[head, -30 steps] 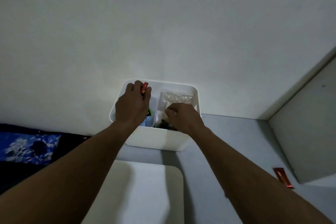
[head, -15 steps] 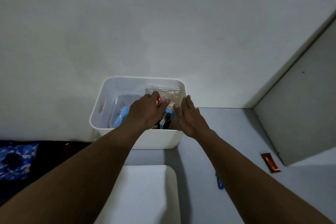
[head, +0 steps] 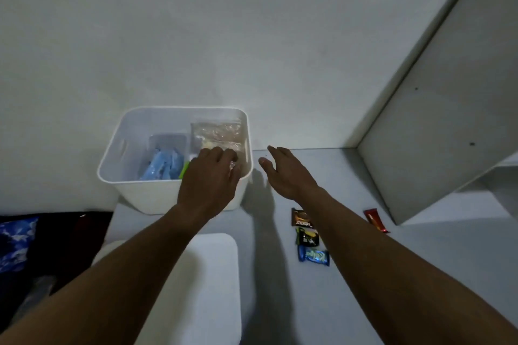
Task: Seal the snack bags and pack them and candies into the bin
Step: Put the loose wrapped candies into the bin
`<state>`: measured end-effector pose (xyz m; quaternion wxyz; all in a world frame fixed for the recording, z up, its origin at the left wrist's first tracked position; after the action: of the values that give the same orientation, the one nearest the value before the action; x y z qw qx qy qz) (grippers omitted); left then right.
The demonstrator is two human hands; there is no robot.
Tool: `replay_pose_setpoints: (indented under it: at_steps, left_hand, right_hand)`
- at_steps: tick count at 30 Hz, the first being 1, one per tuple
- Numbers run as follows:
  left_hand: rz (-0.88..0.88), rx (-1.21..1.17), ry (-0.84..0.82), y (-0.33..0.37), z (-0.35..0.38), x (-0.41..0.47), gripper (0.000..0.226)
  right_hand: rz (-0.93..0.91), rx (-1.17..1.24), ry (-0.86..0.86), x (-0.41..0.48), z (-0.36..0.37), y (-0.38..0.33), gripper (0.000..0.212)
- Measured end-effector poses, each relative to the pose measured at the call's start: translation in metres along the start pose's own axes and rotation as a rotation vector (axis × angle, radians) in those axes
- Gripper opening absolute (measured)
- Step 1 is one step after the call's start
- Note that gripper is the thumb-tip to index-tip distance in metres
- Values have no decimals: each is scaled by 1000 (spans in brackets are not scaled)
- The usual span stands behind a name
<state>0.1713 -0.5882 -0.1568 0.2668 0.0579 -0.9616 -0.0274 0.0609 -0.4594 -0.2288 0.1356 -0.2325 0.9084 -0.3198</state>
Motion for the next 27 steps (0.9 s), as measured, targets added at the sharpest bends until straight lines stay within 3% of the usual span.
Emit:
replay_pose_setpoints:
  at_steps: [3,7,12,16,23,25,27]
  left_hand:
    - [9,-76,-53,52,18,-25,17]
    - [-49,-156,-305,114,82,-53,32]
    - [-5,-162,-564,180,167,-84,81]
    - [85,-32,-654,206,218,-102,105]
    - [105,126,-656,212,248,-124,95]
    - [130,143,-591,219,239,-120,84]
    - [134,186,-547,222,229,-116,70]
  right_hand:
    - [50,-44,-21,-24,-13,51,64]
    - [141,-104,-59,-58,-28,137,63]
    - [266,-334,-69,-102,-41,245,76]
    - [403,-301,-159,-134,-29,313,94]
    - [153,-177,-147,-143,2,300,90]
    - [50,-261,-166,-144,11,294,82]
    - [-68,-413,-75,-144,9,284,65]
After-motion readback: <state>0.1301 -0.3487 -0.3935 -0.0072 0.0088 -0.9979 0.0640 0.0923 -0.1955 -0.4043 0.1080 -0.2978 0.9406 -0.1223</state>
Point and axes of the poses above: each hand's wrist, its own x-axis towards the middle knuckle, its own z-axis out of the palm, y = z × x, the point moved 10 cm from there along x, towards the middle knuckle, and after that the axes turned 8 degrees about x, right-handed, at the moved point
